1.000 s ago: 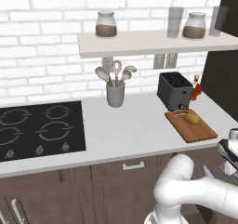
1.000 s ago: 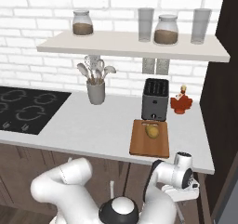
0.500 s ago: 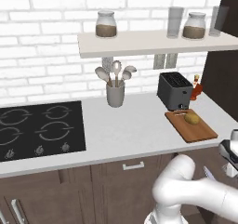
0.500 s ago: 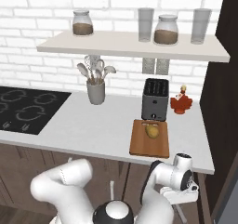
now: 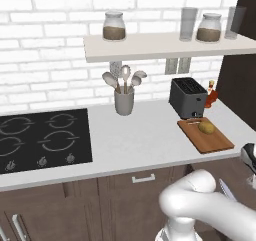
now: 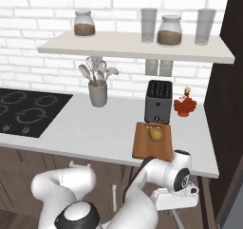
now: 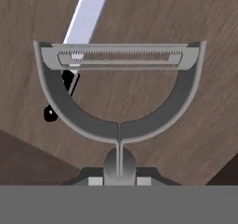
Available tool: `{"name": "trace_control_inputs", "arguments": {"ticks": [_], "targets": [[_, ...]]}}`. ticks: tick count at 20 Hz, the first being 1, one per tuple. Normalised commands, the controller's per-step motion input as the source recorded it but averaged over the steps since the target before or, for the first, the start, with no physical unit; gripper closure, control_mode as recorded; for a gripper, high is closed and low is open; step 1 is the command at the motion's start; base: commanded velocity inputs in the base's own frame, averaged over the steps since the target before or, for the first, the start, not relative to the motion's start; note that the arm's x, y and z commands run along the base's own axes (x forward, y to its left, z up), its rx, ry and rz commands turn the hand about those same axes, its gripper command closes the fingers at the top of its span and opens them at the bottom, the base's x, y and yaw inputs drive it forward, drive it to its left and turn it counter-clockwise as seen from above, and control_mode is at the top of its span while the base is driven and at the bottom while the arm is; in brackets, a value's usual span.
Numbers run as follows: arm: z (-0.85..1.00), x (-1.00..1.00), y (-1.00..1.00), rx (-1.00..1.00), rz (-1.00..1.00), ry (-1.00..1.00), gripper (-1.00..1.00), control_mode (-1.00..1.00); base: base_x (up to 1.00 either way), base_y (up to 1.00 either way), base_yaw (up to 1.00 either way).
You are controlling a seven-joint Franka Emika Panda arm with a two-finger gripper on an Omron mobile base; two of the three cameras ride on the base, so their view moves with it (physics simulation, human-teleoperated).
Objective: Place the appropriate cutting tool for cutting the potato skin on the cutting board.
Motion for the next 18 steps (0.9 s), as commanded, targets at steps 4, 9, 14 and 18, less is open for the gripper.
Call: {"name": "trace_control_inputs", "arguments": {"ticks": [4,9,14,18], "targets": [[1.00,-0.31,0.63,-0.08,0.00,-0.12,1.00,-1.00,0.00,0.00,0.00],[1.00,-0.05,0.30,-0.04,0.04,-0.17,1.00,-1.00,0.00,0.00,0.00],[0.97,0.41,0.02,0.00,0.04,-0.10,1.00,-1.00,0.00,0.00,0.00],[0.67,0.88,0.00,0.00,0.05,-0.03,1.00,-1.00,0.00,0.00,0.00]]}}
